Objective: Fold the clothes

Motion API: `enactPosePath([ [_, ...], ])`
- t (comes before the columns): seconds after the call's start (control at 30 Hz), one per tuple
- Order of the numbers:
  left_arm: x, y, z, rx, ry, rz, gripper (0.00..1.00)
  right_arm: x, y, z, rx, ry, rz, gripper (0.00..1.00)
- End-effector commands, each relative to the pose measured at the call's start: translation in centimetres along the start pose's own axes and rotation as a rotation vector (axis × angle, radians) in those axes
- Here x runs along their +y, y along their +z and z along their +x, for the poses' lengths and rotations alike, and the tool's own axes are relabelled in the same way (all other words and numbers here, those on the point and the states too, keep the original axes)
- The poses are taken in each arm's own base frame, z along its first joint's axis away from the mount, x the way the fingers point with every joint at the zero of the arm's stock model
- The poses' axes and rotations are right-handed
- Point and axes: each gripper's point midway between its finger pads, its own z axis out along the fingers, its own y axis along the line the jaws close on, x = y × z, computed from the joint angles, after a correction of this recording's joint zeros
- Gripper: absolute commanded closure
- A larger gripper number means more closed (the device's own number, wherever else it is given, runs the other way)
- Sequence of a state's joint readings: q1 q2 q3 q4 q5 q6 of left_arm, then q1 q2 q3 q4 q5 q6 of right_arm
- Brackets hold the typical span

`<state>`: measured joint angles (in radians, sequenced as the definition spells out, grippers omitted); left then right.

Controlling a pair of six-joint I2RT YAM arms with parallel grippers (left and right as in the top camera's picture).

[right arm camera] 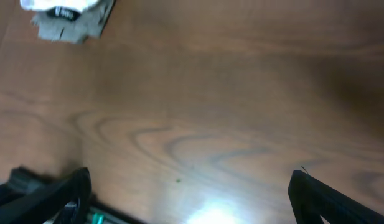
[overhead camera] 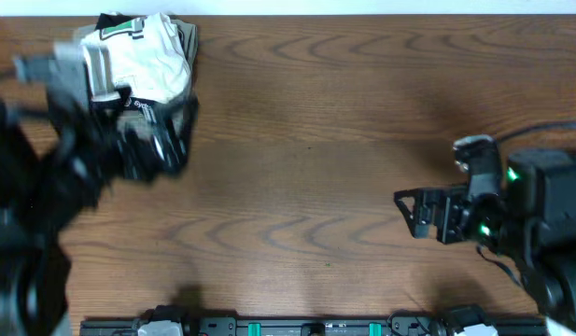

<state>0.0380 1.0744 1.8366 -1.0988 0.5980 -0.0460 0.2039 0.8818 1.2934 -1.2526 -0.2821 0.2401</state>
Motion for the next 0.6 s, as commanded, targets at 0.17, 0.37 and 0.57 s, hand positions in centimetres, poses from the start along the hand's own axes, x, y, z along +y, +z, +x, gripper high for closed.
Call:
enactPosePath([
  [0.17, -2.1, -2.2, 6.6, 0.104, 0.061, 0.063, 0.02, -2.1, -4.1, 0.1, -0.158, -0.028, 0.147, 0.05],
  [0.37, -1.1, -1.1, 11.1, 0.107, 0.077, 0.077, 0.02, -3.5, -5.4, 1.7, -0.159, -0.019, 0.228, 0.09],
  [0.57, -0.4, 0.3, 14.9, 0.125, 0.066, 0.112, 0.02, -4.0, -5.6, 3.8, -0.093, 0.009, 0.241, 0.20],
])
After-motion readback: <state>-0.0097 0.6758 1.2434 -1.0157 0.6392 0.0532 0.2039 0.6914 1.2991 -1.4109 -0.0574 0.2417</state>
